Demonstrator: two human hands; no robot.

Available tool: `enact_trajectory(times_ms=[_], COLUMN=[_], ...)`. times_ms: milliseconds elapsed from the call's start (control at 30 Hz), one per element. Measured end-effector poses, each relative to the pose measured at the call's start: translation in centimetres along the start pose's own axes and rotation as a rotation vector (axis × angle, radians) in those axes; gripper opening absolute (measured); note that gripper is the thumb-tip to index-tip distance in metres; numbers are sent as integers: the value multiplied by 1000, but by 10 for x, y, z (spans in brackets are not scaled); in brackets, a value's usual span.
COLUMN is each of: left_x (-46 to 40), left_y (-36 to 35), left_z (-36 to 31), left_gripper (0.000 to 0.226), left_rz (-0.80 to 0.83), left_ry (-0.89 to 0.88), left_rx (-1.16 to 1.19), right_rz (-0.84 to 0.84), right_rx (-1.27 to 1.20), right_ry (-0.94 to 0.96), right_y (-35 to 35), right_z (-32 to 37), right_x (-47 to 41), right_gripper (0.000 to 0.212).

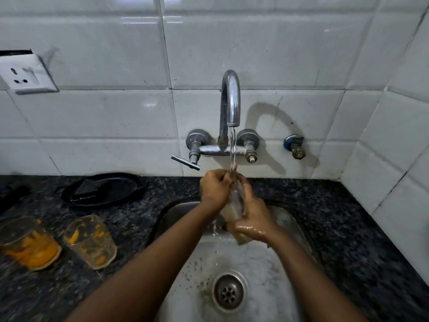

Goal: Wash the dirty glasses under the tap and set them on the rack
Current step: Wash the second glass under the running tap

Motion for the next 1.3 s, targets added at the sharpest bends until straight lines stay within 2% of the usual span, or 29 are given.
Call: enact_trajectory(times_ms=[100,167,200,233,300,333,367,433,467,533,567,600,633,700,733,767,833,900,933,1000,1067,1100,1200,1233,1300], left_x=[10,12,10,7,6,6,7,7,7,6,6,5,3,3,4,5,2,4,5,6,1,1,16,21,25], left_y=[3,4,3,1,-3,-4,-3,0,2,0,0,-1,-2,-7,-8,-6,-1,4,5,5,4,2,-5,-6,-6], left_z=[5,9,8,8,2,-2,-5,-6,-3,0,2,2,1,-3,-6,-9,-4,1,-1,-15,-27,-31,-36,-36,-34], left_gripper=[50,56,57,54,50,50,50,49,49,50,49,48,47,47,47,48,48,49,48,47,51,53,62,67,90], left_rz=[-28,-86,-86,-56,15,-4,-50,-115,-132,-103,-90,-69,-31,40,58,61,14,-18,-5,94,267,404,977,1104,1220], left_ry=[128,164,148,122,39,-14,-62,-88,-58,40,60,52,28,-57,-85,-76,-25,55,58,-83,-272,-325,-347,-318,-338], left_rx=[350,419,375,253,-154,-303,-341,-172,1,385,437,358,134,-400,-514,-516,-307,71,192,135,-160,-295,-549,-632,-940], right_rz=[398,502,450,322,10,-95,-105,68,180,450,517,503,388,39,-100,-135,32,241,301,273,114,39,-154,-198,-223], right_rx=[-749,-1004,-958,-750,-106,112,155,-76,-290,-808,-935,-932,-755,-124,103,143,-161,-515,-594,-531,-371,-274,55,195,396], right_ry=[-143,-245,-269,-258,-167,-100,-45,12,-8,-168,-220,-249,-255,-195,-159,-132,-129,-178,-196,-175,-89,-37,139,183,229], right_y=[-6,-13,-18,-20,-16,-15,-15,-16,-14,-16,-19,-22,-25,-21,-19,-19,-17,-12,-11,-5,7,13,30,33,34], right_z=[-11,-13,-15,-16,-10,-4,0,-6,-12,-23,-26,-27,-27,-17,-9,-7,-11,-17,-20,-23,-19,-16,3,9,17], right_x=[10,16,14,10,3,3,4,6,8,16,18,18,16,13,13,13,12,17,18,12,1,-3,-8,-9,-8], right_gripper=[92,84,84,86,104,115,122,120,109,89,84,82,81,79,80,81,79,51,44,56,67,68,61,64,74])
Point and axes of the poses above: each hand's wrist, its own x-axis away from the middle knuckle, its own y-axis out of the back of the hand, z = x × y, the point moved 5 cm from there along -x, towards the middle knuckle, and after that the axes turned 10 degrees about -y, right-handed, at the moved point
